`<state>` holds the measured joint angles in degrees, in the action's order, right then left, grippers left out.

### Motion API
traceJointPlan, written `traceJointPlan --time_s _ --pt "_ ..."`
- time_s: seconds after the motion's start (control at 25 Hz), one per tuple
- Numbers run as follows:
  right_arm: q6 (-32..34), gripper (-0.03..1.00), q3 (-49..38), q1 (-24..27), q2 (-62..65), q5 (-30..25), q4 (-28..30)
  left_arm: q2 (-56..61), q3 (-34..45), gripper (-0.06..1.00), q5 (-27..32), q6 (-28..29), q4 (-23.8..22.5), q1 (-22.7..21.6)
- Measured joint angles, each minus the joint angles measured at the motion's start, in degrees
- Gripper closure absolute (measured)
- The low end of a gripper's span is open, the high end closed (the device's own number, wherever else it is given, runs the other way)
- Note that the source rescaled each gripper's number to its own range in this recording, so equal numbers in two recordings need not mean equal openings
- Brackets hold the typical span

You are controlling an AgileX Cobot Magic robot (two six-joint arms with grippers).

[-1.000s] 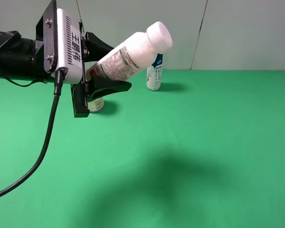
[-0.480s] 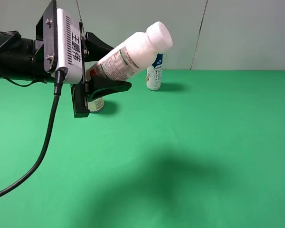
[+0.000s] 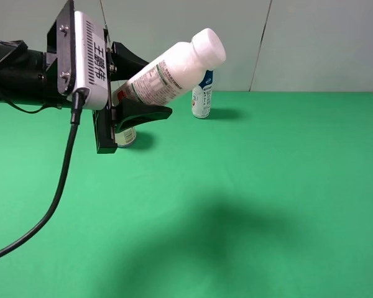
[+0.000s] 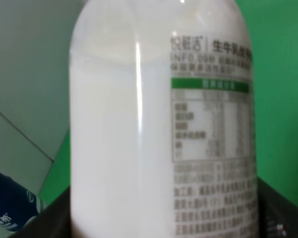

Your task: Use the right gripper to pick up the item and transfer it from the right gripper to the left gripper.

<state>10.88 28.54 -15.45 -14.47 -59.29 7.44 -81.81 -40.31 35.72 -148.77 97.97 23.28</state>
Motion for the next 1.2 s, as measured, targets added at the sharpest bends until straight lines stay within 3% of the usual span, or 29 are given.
traceJointPlan --time_s 0.32,0.4,0.48,0.64,0.88,1.2 --pt "0.0 -0.03 0.0 0.0 0.0 0.0 0.0 0.0 0.0 0.94 0.2 2.3 0.0 0.0" --pt "0.0 -0.03 0.0 0.0 0.0 0.0 0.0 0.0 0.0 0.94 0.5 7.7 0.0 0.0" --pt "0.0 -0.03 0.0 0.0 0.0 0.0 0.0 0.1 0.0 0.94 -0.8 16.7 0.0 0.0" --pt "0.0 -0.03 -0.1 0.0 0.0 0.0 0.0 1.5 0.0 0.94 -12.7 34.0 -0.2 0.1" --pt "0.0 -0.03 -0.1 0.0 0.0 0.0 0.0 4.7 0.0 0.94 -24.1 44.8 0.0 0.0" --pt "0.0 -0.03 -0.1 0.0 0.0 0.0 0.0 5.0 2.7 0.94 -30.3 53.5 0.2 0.0"
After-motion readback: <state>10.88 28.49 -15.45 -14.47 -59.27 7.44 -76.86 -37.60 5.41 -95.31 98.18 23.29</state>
